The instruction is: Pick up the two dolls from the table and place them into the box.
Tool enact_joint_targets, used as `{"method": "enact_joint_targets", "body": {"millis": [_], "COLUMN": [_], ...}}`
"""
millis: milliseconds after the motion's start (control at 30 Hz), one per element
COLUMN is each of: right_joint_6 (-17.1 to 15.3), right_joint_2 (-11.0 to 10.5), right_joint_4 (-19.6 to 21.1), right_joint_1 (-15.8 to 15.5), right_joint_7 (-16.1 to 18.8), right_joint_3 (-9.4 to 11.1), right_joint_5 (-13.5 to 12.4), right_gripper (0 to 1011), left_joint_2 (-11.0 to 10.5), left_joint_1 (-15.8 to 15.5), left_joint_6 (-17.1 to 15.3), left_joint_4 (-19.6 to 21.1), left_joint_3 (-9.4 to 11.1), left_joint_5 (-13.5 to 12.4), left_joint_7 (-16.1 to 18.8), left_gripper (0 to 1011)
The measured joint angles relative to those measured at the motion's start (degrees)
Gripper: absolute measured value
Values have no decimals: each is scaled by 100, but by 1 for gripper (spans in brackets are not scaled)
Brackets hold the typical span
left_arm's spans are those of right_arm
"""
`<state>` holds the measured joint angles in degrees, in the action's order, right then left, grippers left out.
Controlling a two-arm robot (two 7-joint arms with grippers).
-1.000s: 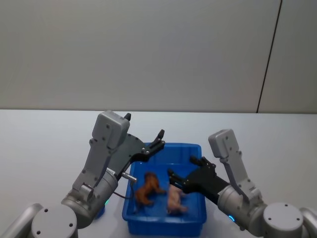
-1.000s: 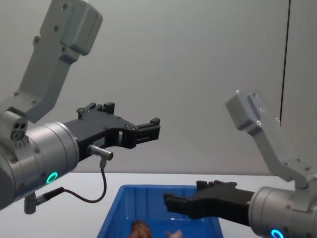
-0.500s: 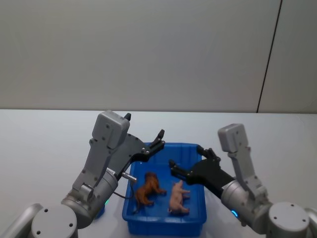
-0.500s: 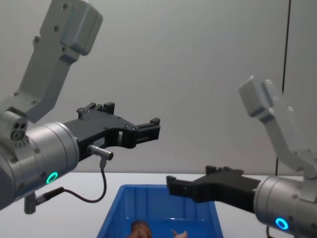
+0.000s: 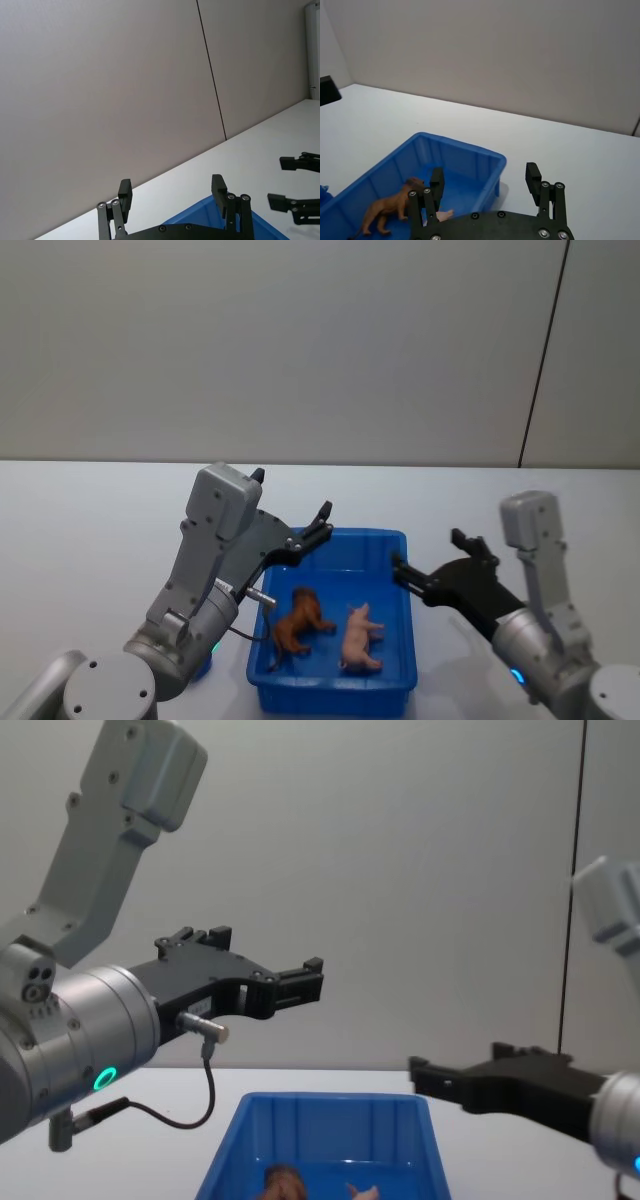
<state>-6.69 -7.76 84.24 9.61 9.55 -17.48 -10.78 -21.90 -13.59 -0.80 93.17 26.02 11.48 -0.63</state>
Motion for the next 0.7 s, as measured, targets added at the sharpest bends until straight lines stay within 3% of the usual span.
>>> {"method": "enact_joint_targets", "body": {"millis": [333,700], "right_joint_6": [0,6], "right_joint_2": [-244,-360], "right_joint_4": [366,542], "right_joint_1": [-337,-511], "right_joint_7": [-432,-660], "right_joint_3": [169,256], "right_joint_5": [-186,-276], "right_gripper": [1001,1001], "left_joint_2": [0,0], "left_joint_1": [0,0], "left_joint_6": [0,0], "left_joint_4": [0,0], "left_joint_3": [0,0], "left_joint_5": [0,0], "left_joint_7": [0,0], "left_gripper": [1001,1001]}}
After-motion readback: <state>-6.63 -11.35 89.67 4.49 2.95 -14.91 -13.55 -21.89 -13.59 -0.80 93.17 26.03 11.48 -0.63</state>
